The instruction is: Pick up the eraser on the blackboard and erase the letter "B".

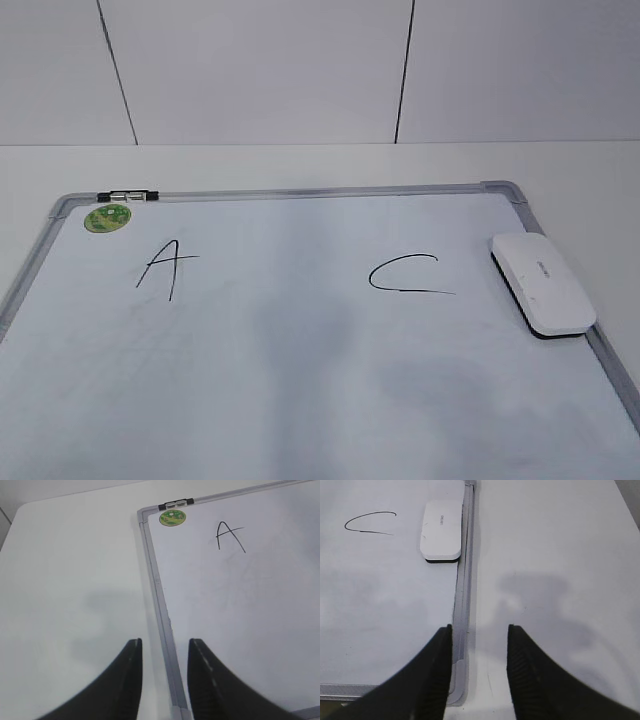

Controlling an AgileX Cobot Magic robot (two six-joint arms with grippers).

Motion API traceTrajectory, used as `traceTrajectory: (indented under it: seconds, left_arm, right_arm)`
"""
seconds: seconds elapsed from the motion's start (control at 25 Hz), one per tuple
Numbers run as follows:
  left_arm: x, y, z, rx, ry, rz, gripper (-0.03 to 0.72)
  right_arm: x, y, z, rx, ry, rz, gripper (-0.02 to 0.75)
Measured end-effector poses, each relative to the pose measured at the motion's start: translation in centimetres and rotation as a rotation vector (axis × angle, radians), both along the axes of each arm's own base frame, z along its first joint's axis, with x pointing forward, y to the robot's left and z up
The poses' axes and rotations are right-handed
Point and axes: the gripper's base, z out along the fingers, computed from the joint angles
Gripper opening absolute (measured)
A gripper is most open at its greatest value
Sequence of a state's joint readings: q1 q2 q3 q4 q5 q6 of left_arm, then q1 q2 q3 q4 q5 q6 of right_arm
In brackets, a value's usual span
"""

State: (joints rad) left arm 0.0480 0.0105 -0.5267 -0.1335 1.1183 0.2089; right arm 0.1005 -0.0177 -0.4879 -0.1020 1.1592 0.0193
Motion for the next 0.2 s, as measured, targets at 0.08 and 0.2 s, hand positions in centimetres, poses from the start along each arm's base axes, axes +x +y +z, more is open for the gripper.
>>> traceTrajectory:
  seconds: [0.08, 0.2]
  left_arm:
    - [0.00, 0.00, 0.00, 0.000, 0.000, 0.000, 0.239]
    - [0.00, 0.00, 0.00, 0.000, 0.000, 0.000, 0.239]
  right_arm:
    - [0.00, 0.00, 0.00, 0.000, 0.000, 0.000, 0.281]
    - [0.00, 0.00, 0.00, 0.000, 0.000, 0.000, 0.281]
